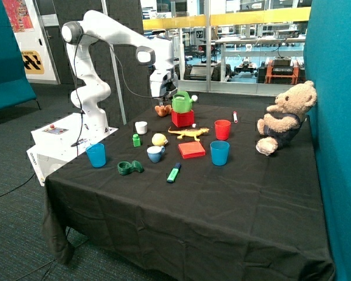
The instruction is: Put the ball in the red pot
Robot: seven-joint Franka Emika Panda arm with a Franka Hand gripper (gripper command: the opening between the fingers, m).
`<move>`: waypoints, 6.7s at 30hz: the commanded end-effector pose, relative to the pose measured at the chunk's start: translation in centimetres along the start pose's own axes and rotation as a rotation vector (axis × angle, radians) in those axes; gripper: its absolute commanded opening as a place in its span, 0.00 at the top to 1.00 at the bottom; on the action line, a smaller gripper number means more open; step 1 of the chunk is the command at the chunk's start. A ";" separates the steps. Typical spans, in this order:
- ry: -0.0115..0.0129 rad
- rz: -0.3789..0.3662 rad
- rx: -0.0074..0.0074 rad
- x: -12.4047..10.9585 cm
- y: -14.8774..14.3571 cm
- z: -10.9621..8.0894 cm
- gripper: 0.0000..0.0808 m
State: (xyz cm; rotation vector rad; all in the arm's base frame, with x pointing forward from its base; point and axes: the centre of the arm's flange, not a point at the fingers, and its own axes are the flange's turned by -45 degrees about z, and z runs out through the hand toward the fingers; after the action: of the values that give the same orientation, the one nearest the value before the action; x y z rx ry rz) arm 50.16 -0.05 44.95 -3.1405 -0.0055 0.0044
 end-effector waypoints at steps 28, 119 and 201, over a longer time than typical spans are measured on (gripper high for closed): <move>0.0026 -0.314 -0.0015 -0.4 -2.5 -0.8 0.46; 0.0026 -0.297 -0.0015 -3.5 -18.4 -2.0 0.24; 0.0026 -0.284 -0.0015 -1.9 -18.5 -0.9 1.00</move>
State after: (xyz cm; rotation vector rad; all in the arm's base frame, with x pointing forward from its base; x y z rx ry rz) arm 48.18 18.32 44.90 -3.1081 -0.4461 -0.0080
